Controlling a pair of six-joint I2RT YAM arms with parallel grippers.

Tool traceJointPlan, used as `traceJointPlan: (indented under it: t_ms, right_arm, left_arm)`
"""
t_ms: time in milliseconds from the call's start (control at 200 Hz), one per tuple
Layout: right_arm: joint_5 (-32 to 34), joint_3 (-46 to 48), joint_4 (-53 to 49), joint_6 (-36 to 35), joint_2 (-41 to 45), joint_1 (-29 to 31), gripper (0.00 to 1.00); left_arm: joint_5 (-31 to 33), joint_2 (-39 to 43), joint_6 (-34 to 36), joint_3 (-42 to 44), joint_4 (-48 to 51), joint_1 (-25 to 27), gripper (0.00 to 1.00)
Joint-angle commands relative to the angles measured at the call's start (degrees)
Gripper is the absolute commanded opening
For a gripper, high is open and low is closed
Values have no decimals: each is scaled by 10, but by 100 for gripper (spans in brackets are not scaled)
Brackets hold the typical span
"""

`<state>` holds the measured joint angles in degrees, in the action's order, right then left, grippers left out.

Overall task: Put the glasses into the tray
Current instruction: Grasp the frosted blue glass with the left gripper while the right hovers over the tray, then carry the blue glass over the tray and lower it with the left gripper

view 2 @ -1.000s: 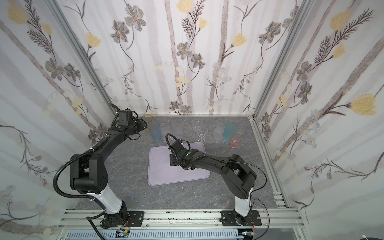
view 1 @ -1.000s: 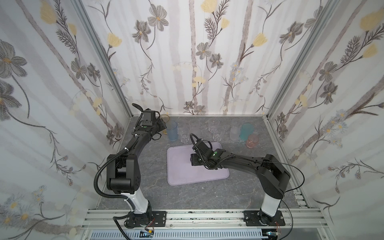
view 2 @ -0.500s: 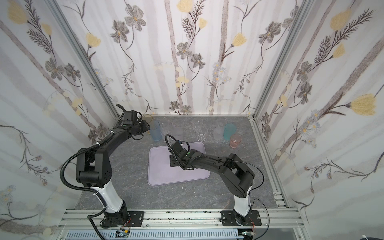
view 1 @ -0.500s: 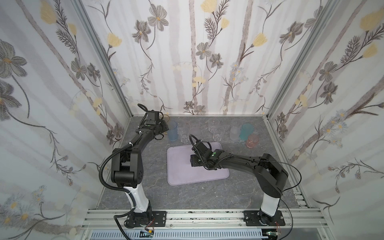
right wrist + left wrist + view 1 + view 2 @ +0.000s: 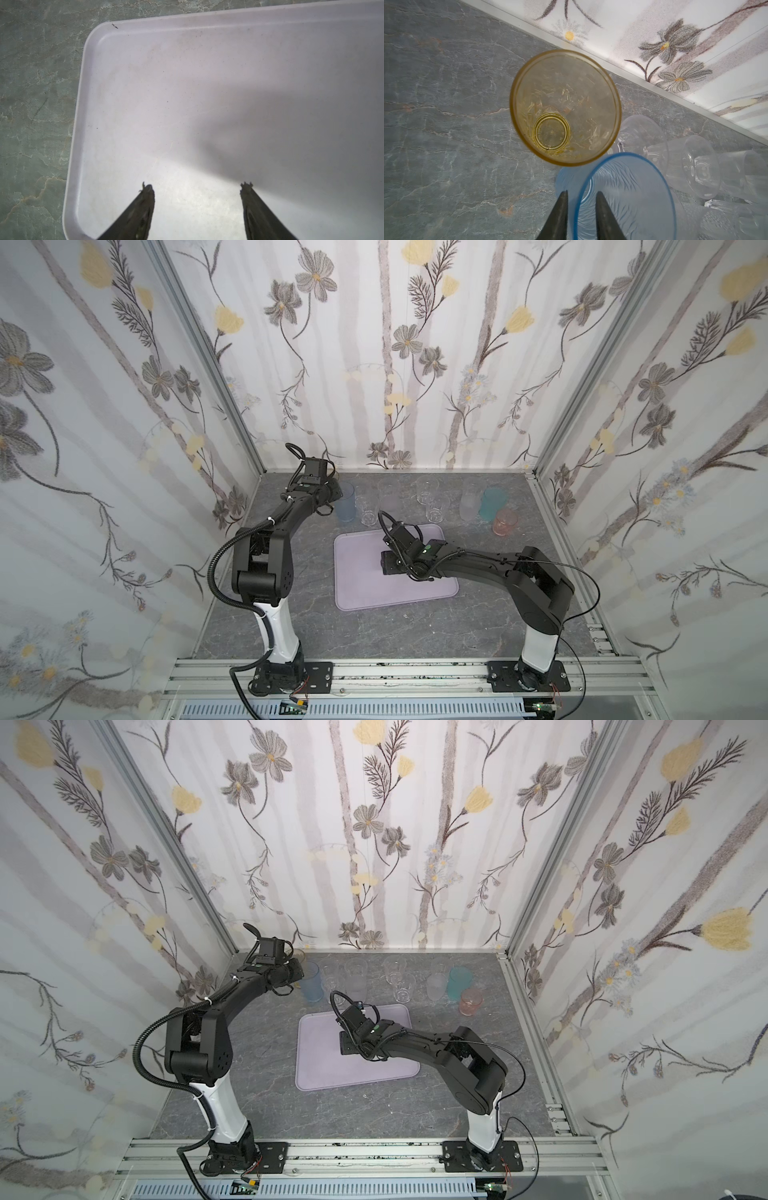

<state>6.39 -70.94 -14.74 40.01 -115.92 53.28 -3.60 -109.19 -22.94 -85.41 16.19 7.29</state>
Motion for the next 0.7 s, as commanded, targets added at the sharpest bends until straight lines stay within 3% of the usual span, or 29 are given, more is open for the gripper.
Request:
traceJointPlan:
  t_ms: [0,695]
  right_arm:
    - [6,-1,22,3,-4,0,67]
    - [4,-2,22,2,-5,-1,67]
  left_arm:
    - [11,0,4,-5,11,0,20]
    - [3,94,12,4,60,-3,0]
